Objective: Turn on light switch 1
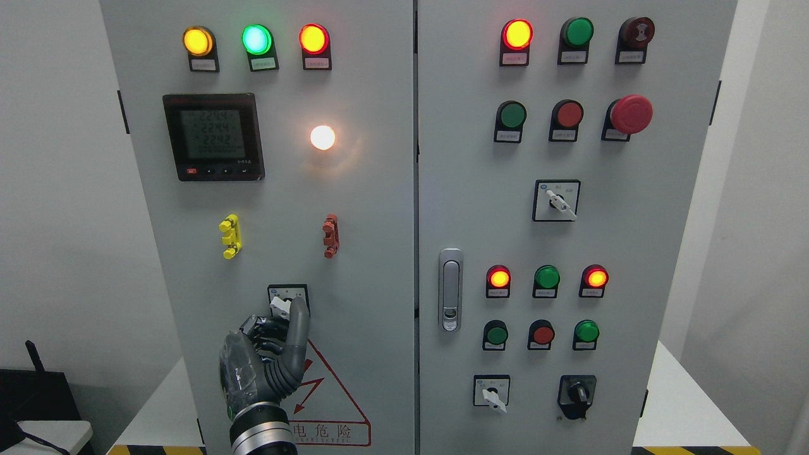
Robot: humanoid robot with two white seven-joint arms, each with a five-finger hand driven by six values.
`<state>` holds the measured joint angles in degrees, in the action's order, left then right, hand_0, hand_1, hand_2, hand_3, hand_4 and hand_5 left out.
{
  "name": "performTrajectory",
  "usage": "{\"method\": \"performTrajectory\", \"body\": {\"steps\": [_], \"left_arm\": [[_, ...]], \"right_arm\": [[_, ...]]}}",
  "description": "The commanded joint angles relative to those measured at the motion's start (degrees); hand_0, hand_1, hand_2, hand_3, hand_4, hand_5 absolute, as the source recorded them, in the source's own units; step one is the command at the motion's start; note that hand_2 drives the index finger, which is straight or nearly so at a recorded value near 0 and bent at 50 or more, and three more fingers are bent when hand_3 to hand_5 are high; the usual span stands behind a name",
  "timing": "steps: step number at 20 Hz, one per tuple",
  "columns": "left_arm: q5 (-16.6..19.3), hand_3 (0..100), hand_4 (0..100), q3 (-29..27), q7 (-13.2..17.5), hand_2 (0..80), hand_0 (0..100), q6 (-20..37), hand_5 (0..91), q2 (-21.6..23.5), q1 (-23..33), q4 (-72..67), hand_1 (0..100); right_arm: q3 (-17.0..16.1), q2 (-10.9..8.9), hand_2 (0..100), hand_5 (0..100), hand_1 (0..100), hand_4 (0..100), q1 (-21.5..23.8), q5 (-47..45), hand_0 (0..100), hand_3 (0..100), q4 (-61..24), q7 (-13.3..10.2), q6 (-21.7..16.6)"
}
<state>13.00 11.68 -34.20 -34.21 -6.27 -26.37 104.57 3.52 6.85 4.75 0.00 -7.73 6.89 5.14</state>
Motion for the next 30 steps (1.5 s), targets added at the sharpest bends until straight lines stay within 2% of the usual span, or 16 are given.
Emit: {"method": "performTrajectory", "body": {"steps": [1, 5, 11, 13, 17, 20, 22, 23, 24, 25, 26, 27, 30], "left_arm": [[0.01, 75, 80, 0.01, -0.07, 62.8, 12, 0.45, 75.2, -0.06, 1.40, 1.78, 32], [0.10, 76, 81, -0.08, -0.07, 64.0, 12, 2.47, 75.8, -0.06, 4.30, 3.36, 33], [0.10, 79, 82, -2.10, 0.10, 66.8, 11, 11.69, 76.9, 0.73, 10.27, 3.80, 35], [0.01, 80, 83, -3.50, 1.41, 67.4, 11, 15.55, 77.2, 0.82, 12.82, 3.45, 35], [0.01, 81, 84, -8.51, 6.86, 67.8, 11, 26.01, 75.9, 1.52, 18.89, 1.53, 36], [0.01, 83, 83, -14.83, 7.66, 65.6, 11, 32.78, 70.4, 2.04, 22.40, -1.90, 36], [-0.51, 83, 83, -18.70, 8.97, 64.9, 12, 33.68, 65.0, 2.31, 25.56, -3.13, 36], [-1.91, 84, 83, -20.72, 10.11, 64.6, 12, 33.76, 61.2, 2.57, 26.88, -3.92, 35], [-4.10, 84, 82, -22.74, 11.08, 63.5, 12, 33.77, 53.2, 3.10, 28.46, -4.71, 35], [-6.65, 83, 81, -24.59, 11.96, 62.9, 13, 33.77, 50.1, 3.36, 30.31, -5.24, 34], [-8.76, 82, 80, -26.26, 12.66, 60.8, 13, 33.77, 46.4, 3.71, 31.89, -5.69, 33], [-10.52, 79, 78, -28.62, 13.54, 55.0, 14, 33.85, 42.5, 3.98, 33.12, -6.56, 31], [-11.33, 73, 70, -35.48, 15.47, 48.4, 16, 35.77, 33.7, 4.07, 35.06, -11.03, 28]], "right_arm": [[0.00, 0.00, 0, 0, 39, 0, 0.00, -0.97, 12, 0, 0.00, -0.04, 0.04], [0.00, 0.00, 0, 0, 39, 0, 0.08, -1.05, 12, 0, 0.00, -0.04, 0.04], [0.00, 0.00, 0, 0, 39, 0, 0.08, -0.97, 12, 0, 0.00, -0.04, 0.04], [0.00, 0.00, 0, 0, 39, 0, 0.00, -1.05, 12, 0, 0.00, -0.04, 0.04], [0.00, 0.00, 0, 0, 39, 0, 0.00, -0.97, 12, 0, 0.00, -0.04, 0.04], [0.00, 0.00, 0, 0, 39, 0, 0.00, -0.97, 12, 0, 0.00, -0.04, 0.04], [0.00, 0.00, 0, 0, 39, 0, 0.00, -0.97, 12, 0, 0.00, -0.04, 0.04], [0.00, 0.00, 0, 0, 39, 0, 0.00, -0.97, 12, 0, 0.00, -0.04, 0.04], [0.00, 0.00, 0, 0, 39, 0, 0.00, -0.97, 12, 0, 0.00, -0.04, 0.04], [0.00, 0.00, 0, 0, 39, 0, 0.00, -0.97, 12, 0, 0.00, -0.04, 0.04], [0.00, 0.00, 0, 0, 39, 0, 0.00, -0.97, 12, 0, 0.00, -0.04, 0.04], [0.00, 0.00, 0, 0, 39, 0, 0.00, -0.97, 12, 0, 0.00, -0.04, 0.04], [0.00, 0.00, 0, 0, 39, 0, 0.00, -1.05, 12, 0, 0.00, -0.04, 0.04]]}}
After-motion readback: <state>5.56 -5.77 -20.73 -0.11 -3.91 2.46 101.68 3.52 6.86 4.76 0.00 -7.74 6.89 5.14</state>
